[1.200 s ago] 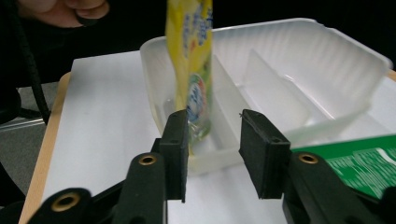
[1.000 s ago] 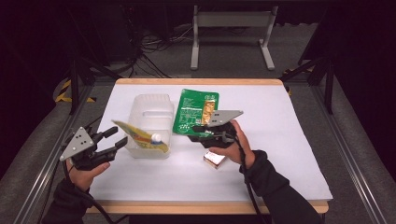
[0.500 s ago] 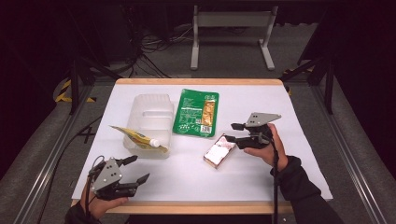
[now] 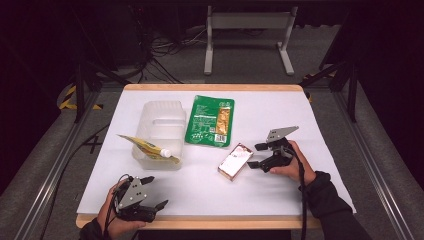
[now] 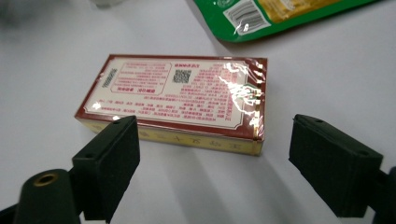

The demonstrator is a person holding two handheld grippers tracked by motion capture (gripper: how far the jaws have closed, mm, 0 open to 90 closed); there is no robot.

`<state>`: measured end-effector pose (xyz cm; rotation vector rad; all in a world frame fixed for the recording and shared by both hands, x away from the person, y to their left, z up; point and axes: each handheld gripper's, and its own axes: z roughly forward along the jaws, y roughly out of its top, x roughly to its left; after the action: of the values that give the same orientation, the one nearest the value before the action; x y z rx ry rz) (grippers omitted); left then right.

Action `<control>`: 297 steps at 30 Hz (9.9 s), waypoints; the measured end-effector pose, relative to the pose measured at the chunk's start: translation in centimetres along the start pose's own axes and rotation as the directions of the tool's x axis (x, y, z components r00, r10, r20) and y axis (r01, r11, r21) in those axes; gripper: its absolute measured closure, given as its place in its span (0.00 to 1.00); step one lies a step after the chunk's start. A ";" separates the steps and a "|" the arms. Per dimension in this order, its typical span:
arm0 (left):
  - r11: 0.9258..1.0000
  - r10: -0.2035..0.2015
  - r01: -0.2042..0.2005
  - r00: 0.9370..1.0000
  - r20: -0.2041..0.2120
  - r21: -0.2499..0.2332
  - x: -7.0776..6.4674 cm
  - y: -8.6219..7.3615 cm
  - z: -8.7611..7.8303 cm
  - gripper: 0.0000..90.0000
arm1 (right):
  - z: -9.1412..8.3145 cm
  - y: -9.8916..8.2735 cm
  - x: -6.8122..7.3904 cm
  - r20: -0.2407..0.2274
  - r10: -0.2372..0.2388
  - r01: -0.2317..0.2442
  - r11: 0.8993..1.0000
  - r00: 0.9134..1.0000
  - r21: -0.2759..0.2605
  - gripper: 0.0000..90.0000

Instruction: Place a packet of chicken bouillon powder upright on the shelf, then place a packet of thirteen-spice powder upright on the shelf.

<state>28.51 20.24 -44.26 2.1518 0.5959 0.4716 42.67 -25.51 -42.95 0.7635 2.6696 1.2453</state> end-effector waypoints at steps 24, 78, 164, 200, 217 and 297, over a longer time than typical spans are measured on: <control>0.999 -0.034 0.034 0.999 0.019 -0.007 0.1 -0.5 -0.7 0.17 | -0.5 -2.0 6.7 -0.072 -0.103 0.105 0.994 0.992 0.027 0.31; 0.998 -0.054 0.055 0.997 0.055 -0.013 0.7 -0.6 -0.4 0.17 | 0.4 -0.5 6.5 -0.073 -0.242 0.241 0.970 0.967 -0.029 0.37; 0.998 0.046 -0.049 0.996 0.080 0.035 -0.8 -0.5 0.3 0.17 | 11.1 16.4 4.3 -0.327 0.388 -0.415 0.910 0.862 -0.012 0.35; 0.996 0.067 -0.070 0.995 0.074 0.048 -0.9 -0.7 0.3 0.17 | 12.6 14.5 1.3 0.092 0.042 -0.032 0.993 0.995 -0.112 0.97; 0.996 0.066 -0.070 0.995 0.076 0.049 -0.9 -0.8 0.2 0.17 | 13.2 17.6 5.1 -0.006 -0.067 0.064 0.971 0.998 -0.232 0.91; 0.991 0.110 -0.116 0.990 0.091 0.064 -1.7 0.2 1.3 0.17 | 7.1 3.8 -2.9 -0.130 0.651 -0.662 0.745 0.748 -0.082 0.54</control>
<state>27.80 18.38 -45.07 2.2681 0.4487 0.4206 48.80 -19.94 -45.17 1.7754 2.4116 1.5853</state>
